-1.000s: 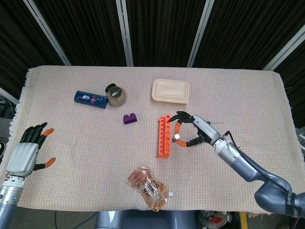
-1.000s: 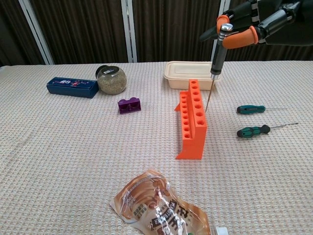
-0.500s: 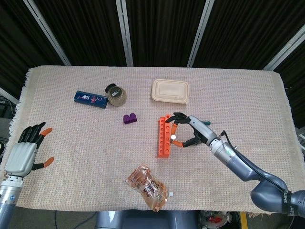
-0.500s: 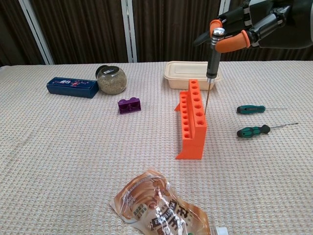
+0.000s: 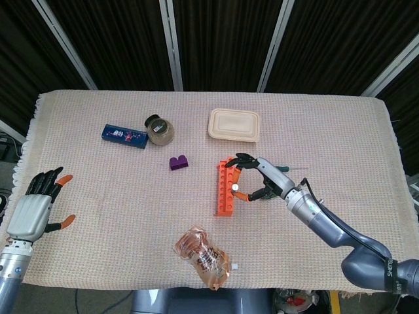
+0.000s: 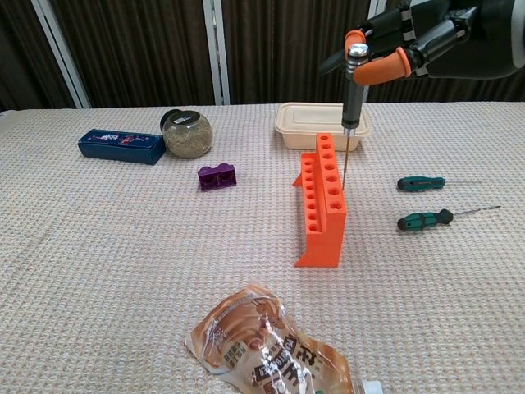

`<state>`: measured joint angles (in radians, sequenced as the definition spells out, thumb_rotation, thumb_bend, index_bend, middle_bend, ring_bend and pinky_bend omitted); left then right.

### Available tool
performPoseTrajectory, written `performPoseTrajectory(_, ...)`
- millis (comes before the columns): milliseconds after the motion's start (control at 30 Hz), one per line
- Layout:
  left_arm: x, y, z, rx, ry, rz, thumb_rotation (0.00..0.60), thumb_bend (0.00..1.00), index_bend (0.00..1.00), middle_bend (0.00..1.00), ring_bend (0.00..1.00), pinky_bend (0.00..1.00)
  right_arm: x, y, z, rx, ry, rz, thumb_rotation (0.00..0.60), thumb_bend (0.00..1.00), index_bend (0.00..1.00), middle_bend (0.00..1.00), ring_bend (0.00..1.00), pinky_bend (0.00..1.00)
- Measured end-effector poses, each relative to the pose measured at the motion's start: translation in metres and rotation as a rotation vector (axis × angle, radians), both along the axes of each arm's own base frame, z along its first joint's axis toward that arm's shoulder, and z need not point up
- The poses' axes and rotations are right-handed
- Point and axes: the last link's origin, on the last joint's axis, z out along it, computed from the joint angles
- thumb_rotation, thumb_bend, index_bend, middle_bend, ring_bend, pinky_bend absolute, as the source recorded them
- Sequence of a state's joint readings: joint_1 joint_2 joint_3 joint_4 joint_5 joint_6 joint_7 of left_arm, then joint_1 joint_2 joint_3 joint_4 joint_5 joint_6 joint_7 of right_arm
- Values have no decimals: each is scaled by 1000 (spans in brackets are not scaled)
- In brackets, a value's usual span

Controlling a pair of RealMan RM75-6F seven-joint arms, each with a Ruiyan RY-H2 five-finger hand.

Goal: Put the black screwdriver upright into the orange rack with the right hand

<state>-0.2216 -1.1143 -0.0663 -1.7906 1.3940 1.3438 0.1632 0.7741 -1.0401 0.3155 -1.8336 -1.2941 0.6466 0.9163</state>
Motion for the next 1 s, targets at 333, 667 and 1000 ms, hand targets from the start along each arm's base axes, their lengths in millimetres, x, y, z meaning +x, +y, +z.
performPoseTrajectory(333, 1, 1, -2, -2, -3, -3, 600, 191, 140, 0, 0, 0, -1, 0, -6, 19, 14, -9, 600, 292, 649, 232, 0, 0)
performPoseTrajectory(667, -1, 0, -1, -1, 2, 6, 600, 191, 140, 0, 0, 0, 1, -6, -16, 34, 15, -18, 600, 292, 649, 232, 0, 0)
performPoseTrajectory(1000, 1, 1, 1, 6, -4, 1, 600, 191, 139, 0, 0, 0, 11, -3, 0, 10, 23, 9, 600, 292, 650, 232, 0, 0)
